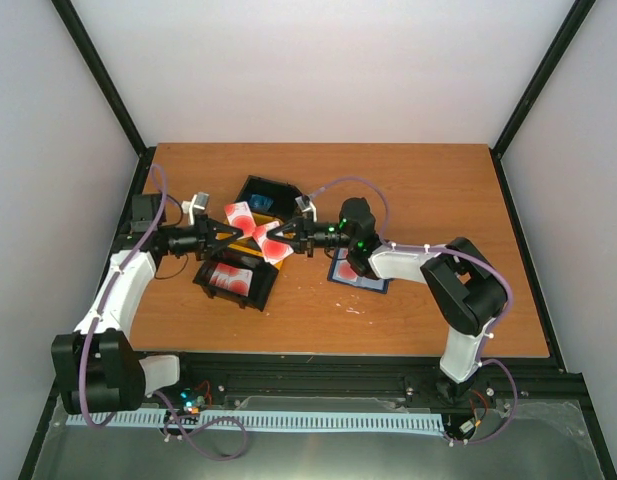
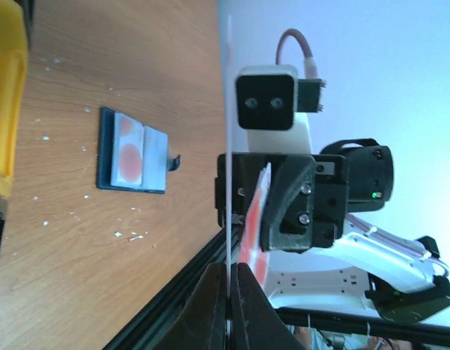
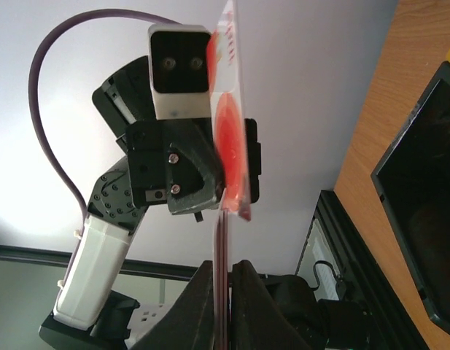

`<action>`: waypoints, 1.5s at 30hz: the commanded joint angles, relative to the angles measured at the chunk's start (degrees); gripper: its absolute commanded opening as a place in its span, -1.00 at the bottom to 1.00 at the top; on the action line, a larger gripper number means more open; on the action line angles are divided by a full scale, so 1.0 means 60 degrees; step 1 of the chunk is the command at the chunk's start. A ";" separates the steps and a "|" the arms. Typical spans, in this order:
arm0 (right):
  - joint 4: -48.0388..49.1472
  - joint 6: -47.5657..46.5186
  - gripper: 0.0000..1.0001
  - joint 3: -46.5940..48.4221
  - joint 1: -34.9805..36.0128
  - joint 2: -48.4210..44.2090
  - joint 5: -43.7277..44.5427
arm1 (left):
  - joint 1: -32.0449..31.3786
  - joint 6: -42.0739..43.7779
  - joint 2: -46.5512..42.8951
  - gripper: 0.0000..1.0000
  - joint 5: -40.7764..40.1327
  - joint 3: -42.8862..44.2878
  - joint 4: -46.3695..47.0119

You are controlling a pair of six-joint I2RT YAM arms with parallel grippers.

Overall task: Put the credit cards into the card holder
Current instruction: Place the credit card in the storage box.

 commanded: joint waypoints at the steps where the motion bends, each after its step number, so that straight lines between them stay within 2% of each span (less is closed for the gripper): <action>1: 0.0199 -0.0080 -0.88 0.0029 0.0018 -0.0206 -0.0282 | 0.0086 0.0159 0.0057 -0.99 -0.0685 0.0397 -0.0210; 4: -0.0076 -0.0239 -0.94 0.0151 0.0018 -0.0118 -0.0290 | 0.0099 0.0397 0.0041 -0.99 -0.1789 0.0690 -0.0814; 6: -0.0851 -0.0747 -0.94 0.0325 0.0029 -0.0108 -0.0272 | 0.0101 0.0559 0.0033 -0.99 -0.3160 0.1095 -0.1448; 8: -0.2572 -0.2000 -0.94 0.0660 0.0067 -0.0136 -0.0087 | 0.0100 0.0642 -0.0054 -0.99 -0.4920 0.1530 -0.1958; 10: -0.5259 -0.4261 -0.95 0.1352 0.0224 -0.0112 0.0455 | 0.0101 0.0702 -0.0230 -0.99 -0.6416 0.1840 -0.2275; 11: -0.6543 -0.5167 -0.94 0.1847 0.0342 -0.0039 0.0808 | 0.0101 0.0810 -0.0312 -0.99 -0.6587 0.1940 -0.2309; 14: -0.9042 -0.7178 -0.95 0.3306 0.0747 0.0444 0.1902 | 0.0101 0.0969 -0.0481 -0.99 -0.6413 0.1933 -0.2259; 20: -1.1478 -0.9319 -0.94 0.5278 0.1682 0.1688 0.3784 | 0.0100 0.0931 -0.0578 -0.99 -0.6410 0.1873 -0.2301; 30: -1.2789 -1.0845 -0.87 0.6540 0.2858 0.2963 0.5747 | 0.0100 0.0920 -0.0735 -0.99 -0.6600 0.1962 -0.2325; 32: -1.2851 -1.0848 -0.80 0.6659 0.2936 0.3123 0.5991 | 0.0094 0.0940 -0.0739 -0.99 -0.6514 0.1958 -0.2310; 35: -1.3021 -1.0895 -0.57 0.6847 0.3044 0.3202 0.6472 | 0.0097 0.1009 -0.0722 -0.99 -0.6263 0.1944 -0.2282; 38: -1.3203 -1.0839 -0.42 0.6929 0.3079 0.3100 0.7048 | 0.0101 0.1050 -0.0721 -0.99 -0.5937 0.1842 -0.2196; 45: -1.2952 -1.0346 -0.33 0.5859 0.3058 0.1665 0.8442 | -0.0070 0.1161 -0.0729 -0.99 -0.4549 0.1318 -0.1727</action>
